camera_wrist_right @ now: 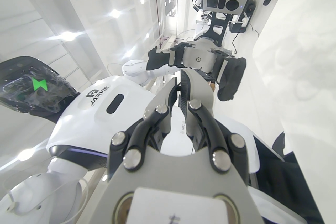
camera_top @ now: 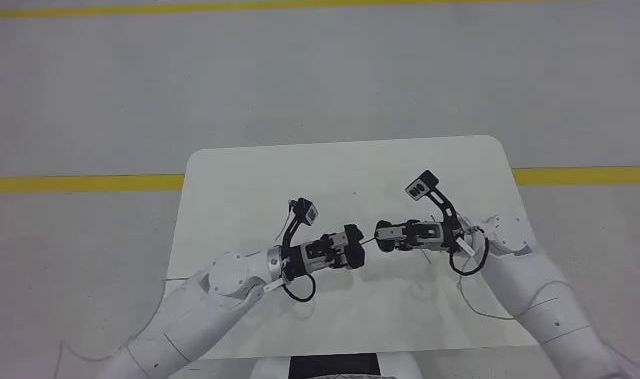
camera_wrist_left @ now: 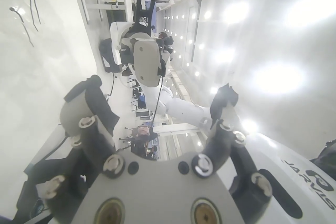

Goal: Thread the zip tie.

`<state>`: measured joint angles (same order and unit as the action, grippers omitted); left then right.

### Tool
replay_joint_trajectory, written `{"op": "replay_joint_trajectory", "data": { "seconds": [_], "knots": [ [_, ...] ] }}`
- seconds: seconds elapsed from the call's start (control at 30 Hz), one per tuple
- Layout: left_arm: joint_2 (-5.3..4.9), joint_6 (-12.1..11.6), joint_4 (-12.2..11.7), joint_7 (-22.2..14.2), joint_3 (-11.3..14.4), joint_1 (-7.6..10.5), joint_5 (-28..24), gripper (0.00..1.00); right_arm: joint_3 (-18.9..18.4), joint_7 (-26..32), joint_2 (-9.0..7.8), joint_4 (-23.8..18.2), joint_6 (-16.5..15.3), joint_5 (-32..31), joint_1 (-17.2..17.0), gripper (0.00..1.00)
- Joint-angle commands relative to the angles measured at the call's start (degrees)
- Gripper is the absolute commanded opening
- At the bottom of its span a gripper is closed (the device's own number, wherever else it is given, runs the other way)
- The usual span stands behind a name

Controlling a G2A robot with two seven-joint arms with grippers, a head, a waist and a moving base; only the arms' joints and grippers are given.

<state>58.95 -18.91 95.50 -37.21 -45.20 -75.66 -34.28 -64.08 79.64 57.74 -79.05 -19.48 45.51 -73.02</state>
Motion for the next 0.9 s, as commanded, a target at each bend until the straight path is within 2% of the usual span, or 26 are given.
{"op": "replay_joint_trajectory", "data": {
  "seconds": [0.0, 0.03, 0.13, 0.23, 0.27, 0.63, 0.87],
  "knots": [
    [0.1, 0.0, -0.2, 0.0, 0.1, 0.07, -0.1, 0.59, -0.2, 0.0, 0.24, 0.0, 0.0, 0.2, -0.1, 0.0],
    [0.15, 0.0, -0.3, 0.0, 0.1, 0.1, -0.1, 0.5, -0.4, 0.0, 0.37, 0.0, 0.0, 0.3, -0.2, 0.0],
    [0.29, 0.1, -0.6, 0.0, 0.2, 0.16, 0.0, 0.45, -0.8, 0.0, 0.69, -0.1, 0.0, -0.1, -0.4, 0.0],
    [0.39, 0.1, -0.6, 0.1, 0.2, 0.16, 0.1, 0.44, -1.0, 0.0, 0.88, 0.0, 0.0, -1.3, -0.6, 0.0],
    [0.43, 0.1, -0.7, 0.1, 0.1, 0.13, 0.1, 0.4, -1.0, 0.0, 0.92, 0.1, 0.0, -1.9, -0.6, 0.0],
    [0.56, 0.0, -0.7, 0.3, -0.5, -0.49, 0.4, 0.31, -1.5, 0.0, 1.04, 0.1, 0.0, -6.6, -0.6, 0.0],
    [0.65, 0.2, -0.6, 0.2, -0.8, -0.74, 0.6, 0.3, -1.8, 0.0, 1.26, 0.6, 0.0, -8.1, -0.7, 0.0]
  ]
}}
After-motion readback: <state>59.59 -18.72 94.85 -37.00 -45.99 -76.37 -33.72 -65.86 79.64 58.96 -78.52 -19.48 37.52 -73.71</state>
